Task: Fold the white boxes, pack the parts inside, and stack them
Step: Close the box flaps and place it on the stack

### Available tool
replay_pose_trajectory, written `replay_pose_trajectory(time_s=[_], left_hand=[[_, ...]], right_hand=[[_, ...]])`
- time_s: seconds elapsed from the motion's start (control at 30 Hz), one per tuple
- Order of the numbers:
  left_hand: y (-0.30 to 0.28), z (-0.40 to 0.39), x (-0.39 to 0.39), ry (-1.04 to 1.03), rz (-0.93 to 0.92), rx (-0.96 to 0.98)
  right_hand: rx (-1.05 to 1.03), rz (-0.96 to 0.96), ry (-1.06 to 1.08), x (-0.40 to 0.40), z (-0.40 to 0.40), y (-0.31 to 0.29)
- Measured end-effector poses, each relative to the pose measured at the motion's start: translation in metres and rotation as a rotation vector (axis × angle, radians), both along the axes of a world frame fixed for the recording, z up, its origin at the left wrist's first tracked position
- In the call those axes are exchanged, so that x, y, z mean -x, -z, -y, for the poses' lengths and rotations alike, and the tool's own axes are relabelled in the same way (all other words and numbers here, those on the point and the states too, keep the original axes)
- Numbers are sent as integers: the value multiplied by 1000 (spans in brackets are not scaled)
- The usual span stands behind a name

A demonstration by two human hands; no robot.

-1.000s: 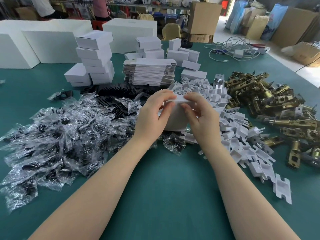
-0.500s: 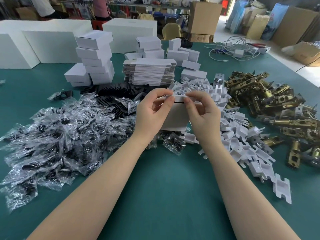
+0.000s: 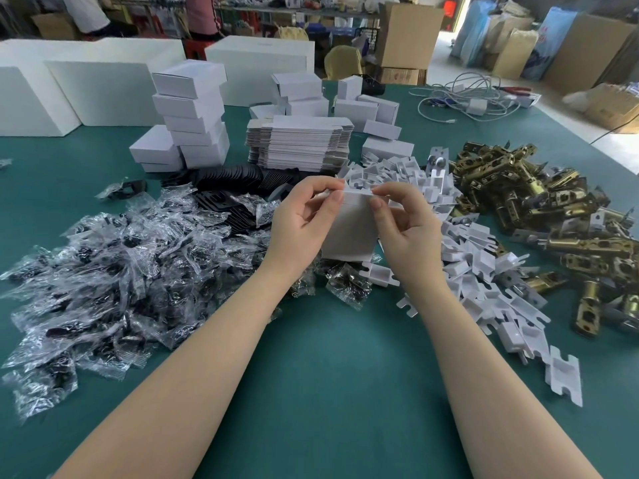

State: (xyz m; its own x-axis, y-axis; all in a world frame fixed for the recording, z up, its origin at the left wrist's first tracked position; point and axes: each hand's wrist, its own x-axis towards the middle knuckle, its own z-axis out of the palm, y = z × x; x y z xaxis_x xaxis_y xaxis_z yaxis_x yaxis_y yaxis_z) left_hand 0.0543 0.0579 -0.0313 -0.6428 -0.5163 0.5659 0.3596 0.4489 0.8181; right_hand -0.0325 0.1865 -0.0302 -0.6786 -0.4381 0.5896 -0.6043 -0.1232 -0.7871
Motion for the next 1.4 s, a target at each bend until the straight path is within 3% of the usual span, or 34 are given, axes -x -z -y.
replay_pose_trajectory(time_s=[0.17,0.33,0.5,0.6,0.73,0.87,1.0,1.23,1.3,1.4], left_hand=[[2,-1,1,-11,-36,22],[11,5,0,-66,-21,222],[18,9,3,-80,-36,289],[24,9,5,-48,61,219],[28,13,2,40,176,-35],[31,18,4,-12,468,98],[28,14,5,-60,514,176],[10,15,4,-40,336,65],[10,13,5,-2,294,-59],[10,9,5,153,268,-393]], right_hand=[[-8,-36,8,2,-2,2],[-45,-64,31,4,-3,5],[-77,-68,28,1,-2,8],[-81,5,0,-3,1,12],[-164,91,-83,-5,3,20],[-313,73,-75,-4,2,22],[-315,21,-91,-4,1,21],[-92,201,-76,4,4,16],[-16,302,-91,2,5,16],[125,539,-93,-4,8,15]])
